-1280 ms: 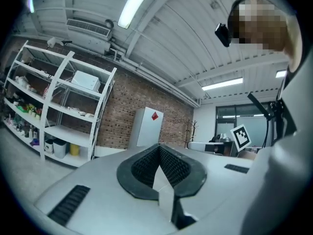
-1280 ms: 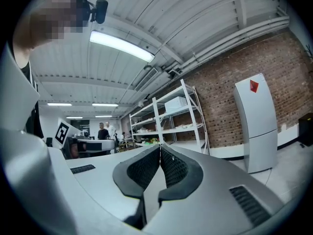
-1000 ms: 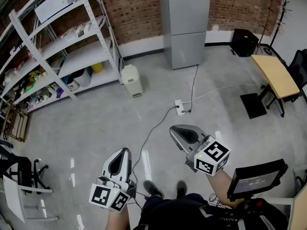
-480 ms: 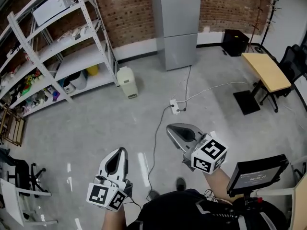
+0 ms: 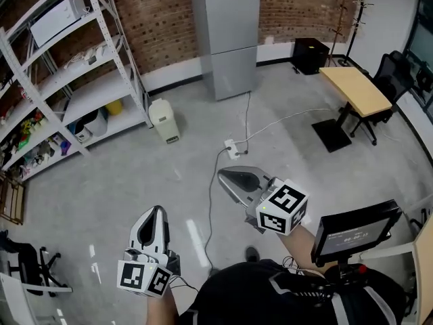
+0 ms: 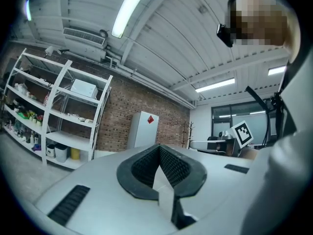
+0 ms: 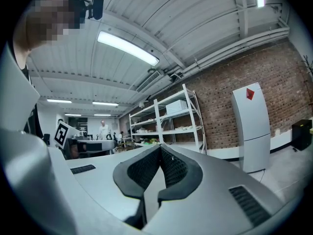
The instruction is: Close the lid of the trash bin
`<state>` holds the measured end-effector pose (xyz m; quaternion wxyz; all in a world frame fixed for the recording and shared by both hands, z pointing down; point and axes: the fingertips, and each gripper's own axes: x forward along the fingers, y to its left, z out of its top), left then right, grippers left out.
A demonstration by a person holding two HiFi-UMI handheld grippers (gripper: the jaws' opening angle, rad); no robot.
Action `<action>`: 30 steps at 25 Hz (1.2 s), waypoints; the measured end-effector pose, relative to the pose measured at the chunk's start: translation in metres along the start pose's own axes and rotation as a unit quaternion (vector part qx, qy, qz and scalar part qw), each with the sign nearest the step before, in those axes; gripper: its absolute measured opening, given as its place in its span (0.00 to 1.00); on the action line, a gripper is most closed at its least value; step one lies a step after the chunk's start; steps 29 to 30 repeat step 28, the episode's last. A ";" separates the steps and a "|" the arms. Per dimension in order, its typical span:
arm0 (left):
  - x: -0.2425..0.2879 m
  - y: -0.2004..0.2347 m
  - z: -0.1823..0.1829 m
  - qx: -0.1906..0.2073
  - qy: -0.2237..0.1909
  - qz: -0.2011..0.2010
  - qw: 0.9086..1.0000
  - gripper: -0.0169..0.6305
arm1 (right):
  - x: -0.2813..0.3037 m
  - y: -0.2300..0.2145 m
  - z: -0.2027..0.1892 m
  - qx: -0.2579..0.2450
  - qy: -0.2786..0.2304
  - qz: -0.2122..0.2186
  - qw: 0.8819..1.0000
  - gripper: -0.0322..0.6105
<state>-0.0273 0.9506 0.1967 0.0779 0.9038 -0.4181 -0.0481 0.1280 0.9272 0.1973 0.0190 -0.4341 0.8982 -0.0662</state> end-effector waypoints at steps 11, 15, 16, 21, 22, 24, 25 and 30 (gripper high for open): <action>-0.007 -0.001 0.000 0.000 -0.007 0.004 1.000 0.01 | -0.004 0.009 0.000 -0.015 0.001 0.005 1.000 0.06; -0.007 -0.001 -0.002 0.001 -0.006 0.006 1.000 0.01 | -0.004 0.010 -0.002 -0.015 0.001 0.005 1.000 0.06; -0.006 -0.001 -0.003 0.000 -0.007 0.006 1.000 0.01 | -0.005 0.009 -0.002 -0.016 0.002 0.006 1.000 0.06; -0.004 0.000 -0.004 0.000 -0.007 0.010 1.000 0.01 | -0.002 0.007 -0.002 -0.019 0.001 0.006 1.000 0.06; -0.003 0.000 -0.005 -0.002 -0.005 0.014 1.000 0.01 | -0.003 0.006 -0.003 -0.019 0.003 0.005 1.000 0.06; -0.002 0.002 -0.007 -0.006 -0.001 0.024 1.000 0.01 | -0.004 0.004 -0.004 -0.018 0.005 0.003 1.000 0.06; -0.001 0.003 -0.006 -0.007 -0.002 0.028 1.000 0.01 | -0.004 0.003 -0.004 -0.018 0.005 0.003 1.000 0.06; 0.004 0.005 -0.001 -0.006 -0.008 0.037 0.999 0.01 | -0.001 -0.001 0.002 -0.022 0.002 0.004 1.000 0.06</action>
